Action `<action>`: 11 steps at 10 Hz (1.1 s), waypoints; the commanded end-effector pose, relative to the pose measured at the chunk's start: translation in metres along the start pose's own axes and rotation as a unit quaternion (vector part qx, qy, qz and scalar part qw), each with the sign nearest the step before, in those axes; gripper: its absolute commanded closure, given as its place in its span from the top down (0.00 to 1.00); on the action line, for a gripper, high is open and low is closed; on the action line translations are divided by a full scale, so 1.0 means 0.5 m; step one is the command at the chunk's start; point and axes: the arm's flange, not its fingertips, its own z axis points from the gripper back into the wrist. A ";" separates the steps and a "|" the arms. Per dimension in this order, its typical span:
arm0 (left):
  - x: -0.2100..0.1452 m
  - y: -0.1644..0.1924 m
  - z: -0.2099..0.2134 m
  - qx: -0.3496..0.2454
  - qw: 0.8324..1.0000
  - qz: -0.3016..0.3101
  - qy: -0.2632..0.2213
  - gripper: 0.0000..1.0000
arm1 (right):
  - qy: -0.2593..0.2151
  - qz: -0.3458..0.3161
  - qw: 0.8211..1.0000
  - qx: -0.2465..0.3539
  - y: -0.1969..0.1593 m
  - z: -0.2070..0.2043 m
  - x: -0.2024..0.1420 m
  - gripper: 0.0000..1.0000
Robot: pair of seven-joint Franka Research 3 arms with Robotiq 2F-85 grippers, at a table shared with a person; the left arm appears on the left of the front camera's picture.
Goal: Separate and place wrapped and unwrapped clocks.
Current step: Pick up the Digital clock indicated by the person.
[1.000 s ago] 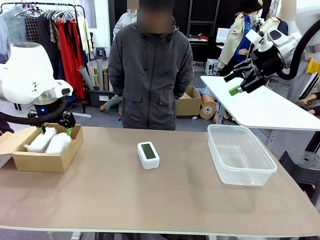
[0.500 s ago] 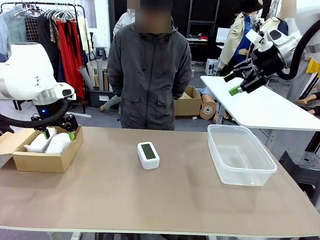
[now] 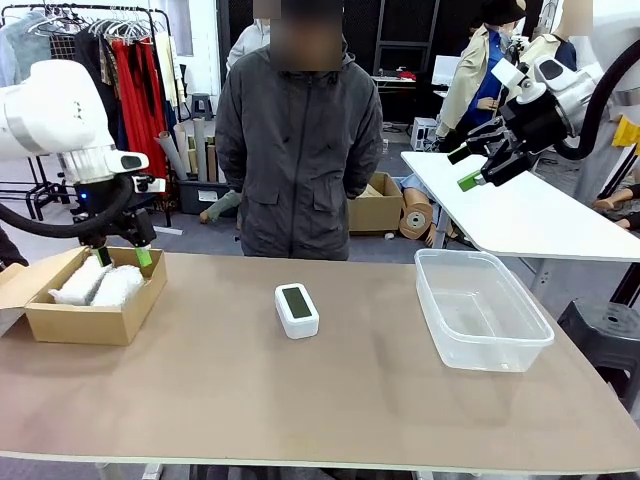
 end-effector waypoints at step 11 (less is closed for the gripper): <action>-0.062 -0.049 0.154 -0.174 0.720 -0.643 -0.196 1.00 | 0.004 0.003 1.000 -0.001 0.000 0.003 0.001 1.00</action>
